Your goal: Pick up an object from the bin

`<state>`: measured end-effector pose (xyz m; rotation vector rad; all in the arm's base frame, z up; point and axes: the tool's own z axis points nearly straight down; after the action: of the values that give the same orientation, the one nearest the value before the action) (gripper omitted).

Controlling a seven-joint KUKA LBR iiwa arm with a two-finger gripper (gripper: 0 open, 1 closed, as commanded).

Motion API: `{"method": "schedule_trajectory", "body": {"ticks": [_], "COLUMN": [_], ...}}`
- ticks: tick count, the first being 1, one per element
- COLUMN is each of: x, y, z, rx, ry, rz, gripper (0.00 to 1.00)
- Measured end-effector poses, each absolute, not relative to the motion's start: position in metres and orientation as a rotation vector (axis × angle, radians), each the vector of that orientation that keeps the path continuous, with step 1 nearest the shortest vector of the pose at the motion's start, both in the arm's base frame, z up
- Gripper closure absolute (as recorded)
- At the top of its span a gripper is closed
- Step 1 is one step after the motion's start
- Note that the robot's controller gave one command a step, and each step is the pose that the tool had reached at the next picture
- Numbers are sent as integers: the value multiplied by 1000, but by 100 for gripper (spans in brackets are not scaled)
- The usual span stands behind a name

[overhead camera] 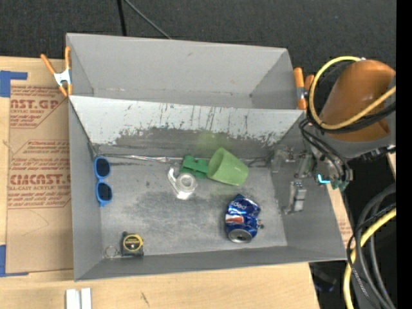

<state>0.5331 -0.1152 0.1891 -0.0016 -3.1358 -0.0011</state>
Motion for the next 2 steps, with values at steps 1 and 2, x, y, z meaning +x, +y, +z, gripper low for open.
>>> {"method": "schedule_trajectory", "body": {"ticks": [1,2], "x": [515,517], "y": [-63,-65], "z": [79,82], "rx": [314,311], "ry": [-3120,-3126], "rz": [-5,0], "gripper": [0,100]}}
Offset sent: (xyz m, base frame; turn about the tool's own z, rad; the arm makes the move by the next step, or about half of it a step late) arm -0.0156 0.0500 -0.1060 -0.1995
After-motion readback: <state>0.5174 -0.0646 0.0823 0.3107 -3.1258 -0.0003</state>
